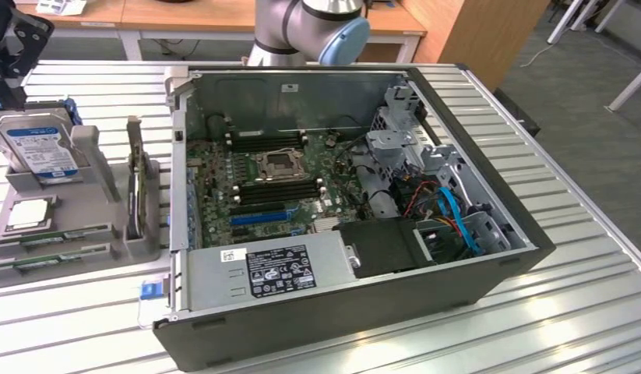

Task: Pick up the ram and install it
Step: 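Reach for the ram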

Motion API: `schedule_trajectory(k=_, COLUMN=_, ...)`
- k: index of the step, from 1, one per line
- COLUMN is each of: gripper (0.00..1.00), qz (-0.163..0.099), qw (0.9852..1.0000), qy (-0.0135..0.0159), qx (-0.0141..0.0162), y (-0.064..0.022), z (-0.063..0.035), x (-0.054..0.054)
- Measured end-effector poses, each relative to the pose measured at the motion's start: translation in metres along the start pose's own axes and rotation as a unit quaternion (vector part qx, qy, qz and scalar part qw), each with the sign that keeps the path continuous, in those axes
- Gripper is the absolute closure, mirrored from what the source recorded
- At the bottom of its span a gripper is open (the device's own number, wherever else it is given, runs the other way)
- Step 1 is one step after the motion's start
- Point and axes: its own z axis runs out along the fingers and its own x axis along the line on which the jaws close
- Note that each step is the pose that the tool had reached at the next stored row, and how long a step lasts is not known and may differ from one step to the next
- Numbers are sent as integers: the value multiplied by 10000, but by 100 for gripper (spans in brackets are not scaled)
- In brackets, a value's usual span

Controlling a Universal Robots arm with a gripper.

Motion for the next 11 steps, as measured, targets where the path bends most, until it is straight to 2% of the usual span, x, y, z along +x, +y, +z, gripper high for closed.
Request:
schedule_trajectory(k=3, gripper=90, qz=-9, qw=10000, qy=-85, qx=-5, y=-2, z=0, x=28)
schedule_trajectory(k=5, gripper=90, qz=-11, qw=9999, qy=-117, qx=-8, y=-4, z=1, x=45)
schedule_trajectory(k=9, gripper=90, qz=-11, qw=9999, qy=-120, qx=-7, y=-4, z=1, x=50)
schedule_trajectory(k=11, gripper=90, qz=-11, qw=9999, qy=-137, qx=-9, y=-6, z=1, x=75)
